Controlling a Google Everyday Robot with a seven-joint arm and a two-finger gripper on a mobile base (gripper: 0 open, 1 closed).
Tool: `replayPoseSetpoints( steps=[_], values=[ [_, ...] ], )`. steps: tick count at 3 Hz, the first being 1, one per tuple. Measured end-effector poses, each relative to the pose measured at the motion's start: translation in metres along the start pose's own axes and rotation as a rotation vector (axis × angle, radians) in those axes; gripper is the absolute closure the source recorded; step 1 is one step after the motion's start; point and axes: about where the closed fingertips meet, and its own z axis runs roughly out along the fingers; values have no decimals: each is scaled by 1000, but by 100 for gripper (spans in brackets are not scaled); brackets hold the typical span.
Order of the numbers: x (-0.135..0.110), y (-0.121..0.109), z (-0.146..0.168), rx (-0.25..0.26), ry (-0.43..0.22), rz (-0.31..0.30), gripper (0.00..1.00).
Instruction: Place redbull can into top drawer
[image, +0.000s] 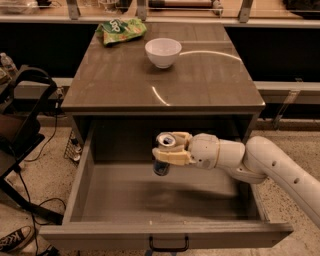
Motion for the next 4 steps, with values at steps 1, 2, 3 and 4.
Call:
replayPoseSetpoints(
  steps=[1,2,3,4],
  values=[
    [0,0,0,0,0,0,100],
    [19,-3,26,-20,57,-16,100],
    [55,-18,67,-36,127,-63,100],
    [72,-26,83,-39,143,-82,100]
  ],
)
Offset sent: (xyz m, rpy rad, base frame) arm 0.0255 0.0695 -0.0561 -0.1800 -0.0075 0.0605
